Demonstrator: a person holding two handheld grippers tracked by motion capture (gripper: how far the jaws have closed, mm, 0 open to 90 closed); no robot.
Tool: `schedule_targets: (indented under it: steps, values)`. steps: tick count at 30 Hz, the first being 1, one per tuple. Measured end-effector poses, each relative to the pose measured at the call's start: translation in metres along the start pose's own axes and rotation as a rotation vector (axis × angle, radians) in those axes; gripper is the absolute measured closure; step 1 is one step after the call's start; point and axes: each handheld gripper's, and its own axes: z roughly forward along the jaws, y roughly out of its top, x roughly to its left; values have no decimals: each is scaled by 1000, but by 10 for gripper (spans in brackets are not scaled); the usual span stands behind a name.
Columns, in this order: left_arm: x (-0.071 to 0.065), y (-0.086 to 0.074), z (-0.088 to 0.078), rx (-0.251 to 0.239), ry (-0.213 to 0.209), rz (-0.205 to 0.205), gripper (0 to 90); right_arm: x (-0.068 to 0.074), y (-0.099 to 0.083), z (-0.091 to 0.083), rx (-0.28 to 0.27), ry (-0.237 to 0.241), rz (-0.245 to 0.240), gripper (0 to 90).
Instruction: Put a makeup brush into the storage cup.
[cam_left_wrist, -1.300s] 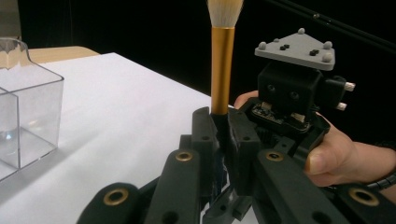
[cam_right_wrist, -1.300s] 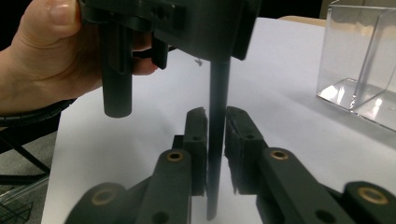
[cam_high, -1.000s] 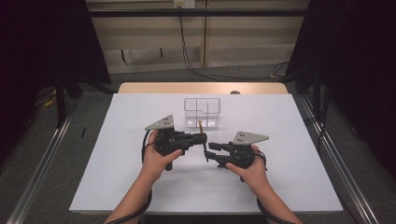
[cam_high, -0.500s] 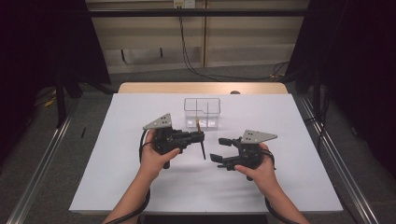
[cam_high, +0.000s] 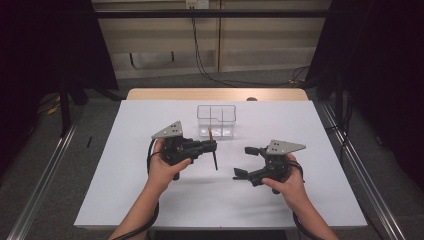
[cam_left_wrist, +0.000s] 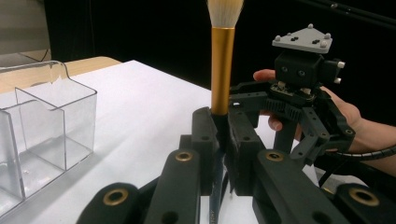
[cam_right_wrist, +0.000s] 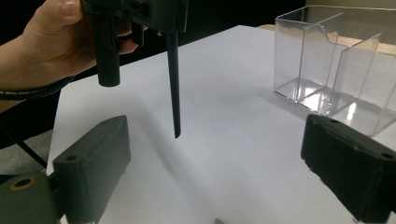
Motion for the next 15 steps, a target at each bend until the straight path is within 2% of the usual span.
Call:
schedule_targets:
  steps: [15]
  values:
    - [1,-1,-2,5,10,4,833,-11,-6,-23,9,-32,5,29]
